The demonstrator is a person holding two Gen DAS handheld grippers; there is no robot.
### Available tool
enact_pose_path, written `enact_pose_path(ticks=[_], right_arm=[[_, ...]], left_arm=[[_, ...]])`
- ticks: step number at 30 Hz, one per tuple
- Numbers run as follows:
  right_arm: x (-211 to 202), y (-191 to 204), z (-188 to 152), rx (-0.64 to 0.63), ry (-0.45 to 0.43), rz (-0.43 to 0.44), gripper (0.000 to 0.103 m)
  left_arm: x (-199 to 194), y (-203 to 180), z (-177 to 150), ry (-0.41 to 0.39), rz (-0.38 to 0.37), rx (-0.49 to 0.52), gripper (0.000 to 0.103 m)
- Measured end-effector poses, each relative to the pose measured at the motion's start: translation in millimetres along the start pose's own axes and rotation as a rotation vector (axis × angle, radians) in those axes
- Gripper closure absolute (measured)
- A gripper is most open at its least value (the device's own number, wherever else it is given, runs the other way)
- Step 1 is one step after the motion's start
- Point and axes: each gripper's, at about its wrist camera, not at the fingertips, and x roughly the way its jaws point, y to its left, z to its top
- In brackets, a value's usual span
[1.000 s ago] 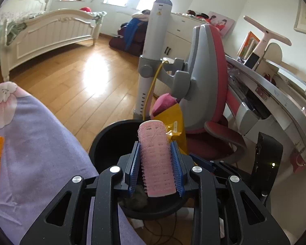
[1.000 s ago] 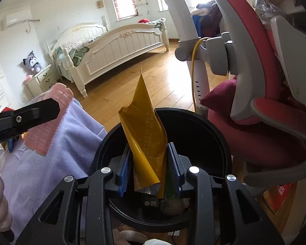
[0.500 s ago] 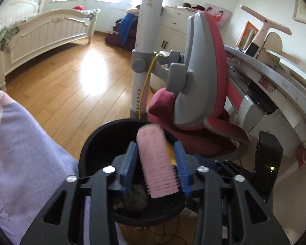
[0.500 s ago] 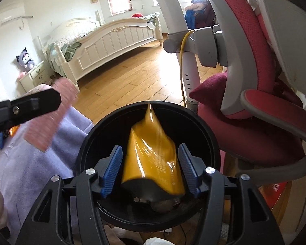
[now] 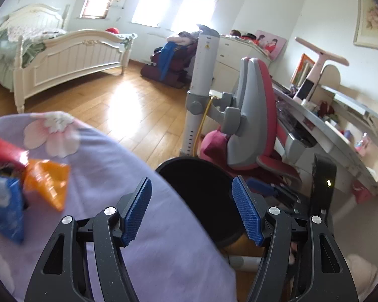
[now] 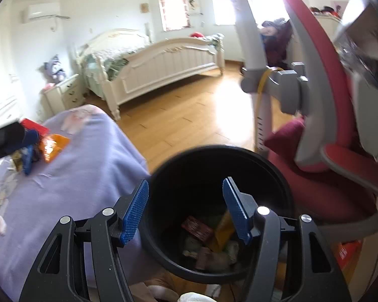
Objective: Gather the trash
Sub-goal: 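Move both open grippers back over the remaining trash on the table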
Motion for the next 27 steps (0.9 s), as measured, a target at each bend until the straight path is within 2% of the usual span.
enact_pose_path(ticks=[3, 6, 9, 11, 13, 14, 15, 17, 18, 22, 27], right_arm=[[2.1, 17.5, 7.4, 0.046, -0.034, 0.159, 0.031], [16.2, 36.1, 11.0, 0.107, -0.033, 0.303, 0.031], [25.2, 62.0, 15.9, 0.092, -0.06, 0.377, 0.024], [27.6, 76.3, 19.6, 0.076, -0.086, 0.423, 0.018], [26.7, 94.9, 23.4, 0.002, -0.085, 0.451, 0.014], [24.5, 98.1, 24.7, -0.03, -0.095, 0.46, 0.013], [21.9, 100.1, 24.7, -0.047, -0.105, 0.466, 0.008], [18.5, 102.2, 19.9, -0.066, -0.11, 0.473, 0.006], [19.7, 103.1, 17.0, -0.068, -0.095, 0.466, 0.006], [7.7, 114.3, 8.7, -0.097, -0.081, 0.421, 0.007], [-6.6, 118.8, 2.0, -0.076, -0.081, 0.424, 0.006]], left_arm=[[-33.4, 20.2, -15.8, -0.025, 0.019, -0.035, 0.036], [-63.1, 35.0, -32.3, -0.067, 0.06, -0.071, 0.036], [-94.7, 39.3, -48.9, -0.162, 0.164, -0.07, 0.036], [-123.2, 36.0, -62.4, -0.283, 0.278, -0.03, 0.036], [-149.6, 35.7, -73.7, -0.393, 0.366, -0.012, 0.026], [-161.9, 36.4, -79.0, -0.446, 0.409, -0.014, 0.014], [-174.4, 39.1, -82.7, -0.497, 0.426, -0.022, 0.011], [-190.4, 44.0, -86.6, -0.562, 0.463, -0.022, 0.007], [-192.8, 49.5, -85.7, -0.558, 0.464, -0.041, 0.007], [-187.5, 81.3, -83.8, -0.438, 0.409, -0.18, 0.007], [-201.0, 94.9, -89.8, -0.433, 0.371, -0.231, 0.007]])
